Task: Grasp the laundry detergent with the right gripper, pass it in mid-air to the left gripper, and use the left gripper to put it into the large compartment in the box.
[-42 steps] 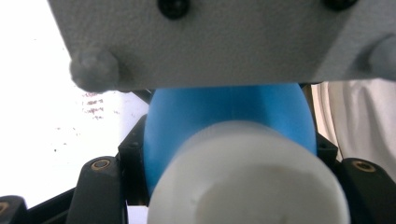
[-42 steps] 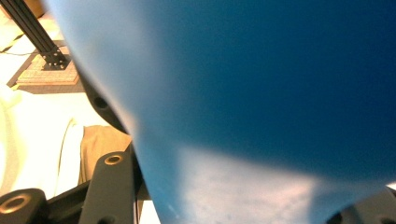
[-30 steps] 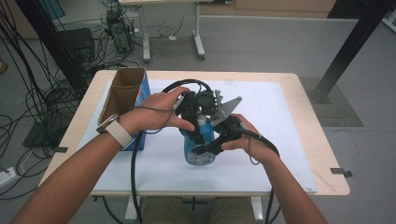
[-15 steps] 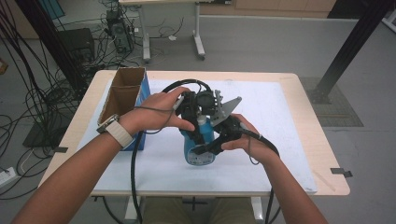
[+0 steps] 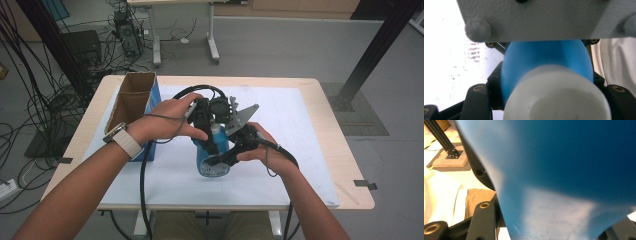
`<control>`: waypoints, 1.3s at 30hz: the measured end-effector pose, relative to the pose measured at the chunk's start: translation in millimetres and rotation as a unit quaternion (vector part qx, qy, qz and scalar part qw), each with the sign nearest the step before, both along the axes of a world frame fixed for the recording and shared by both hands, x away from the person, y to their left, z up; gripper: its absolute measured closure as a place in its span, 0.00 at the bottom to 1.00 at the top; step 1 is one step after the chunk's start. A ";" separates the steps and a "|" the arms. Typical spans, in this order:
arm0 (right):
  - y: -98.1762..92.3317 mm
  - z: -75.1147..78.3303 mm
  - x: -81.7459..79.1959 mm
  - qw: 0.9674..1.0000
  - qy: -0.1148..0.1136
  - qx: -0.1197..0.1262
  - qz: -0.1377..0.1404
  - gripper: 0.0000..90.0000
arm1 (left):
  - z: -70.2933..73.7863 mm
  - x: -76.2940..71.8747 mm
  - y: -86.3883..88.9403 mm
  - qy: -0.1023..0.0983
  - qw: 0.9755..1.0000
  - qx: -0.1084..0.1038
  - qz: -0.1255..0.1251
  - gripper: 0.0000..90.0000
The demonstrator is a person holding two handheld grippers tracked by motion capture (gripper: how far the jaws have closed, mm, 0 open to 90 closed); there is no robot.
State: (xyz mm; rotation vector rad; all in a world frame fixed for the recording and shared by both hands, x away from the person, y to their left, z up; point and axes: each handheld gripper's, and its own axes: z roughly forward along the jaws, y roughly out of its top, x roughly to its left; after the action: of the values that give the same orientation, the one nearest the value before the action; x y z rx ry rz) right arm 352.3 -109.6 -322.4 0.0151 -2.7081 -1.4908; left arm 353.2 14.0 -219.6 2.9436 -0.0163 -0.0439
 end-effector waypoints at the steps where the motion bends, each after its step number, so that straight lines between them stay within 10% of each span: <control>1: 0.1 -0.1 0.0 1.000 0.000 0.001 0.000 0.48 | 0.1 0.0 0.1 0.000 1.000 0.000 0.000 0.42; 34: 0.2 -0.7 0.5 1.000 -0.013 0.012 0.005 0.47 | 1.8 -0.8 0.8 -0.004 1.000 0.000 0.008 0.42; 39: -7.9 -0.8 0.1 1.000 0.012 0.015 -0.016 0.22 | 0.3 1.3 3.4 -0.009 1.000 0.003 0.015 0.42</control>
State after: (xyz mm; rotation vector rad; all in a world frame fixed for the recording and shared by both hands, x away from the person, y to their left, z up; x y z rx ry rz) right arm 352.3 -117.6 -323.2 -0.0446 -2.6801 -1.5298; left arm 354.5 17.4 -219.3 2.9501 0.0260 -0.0122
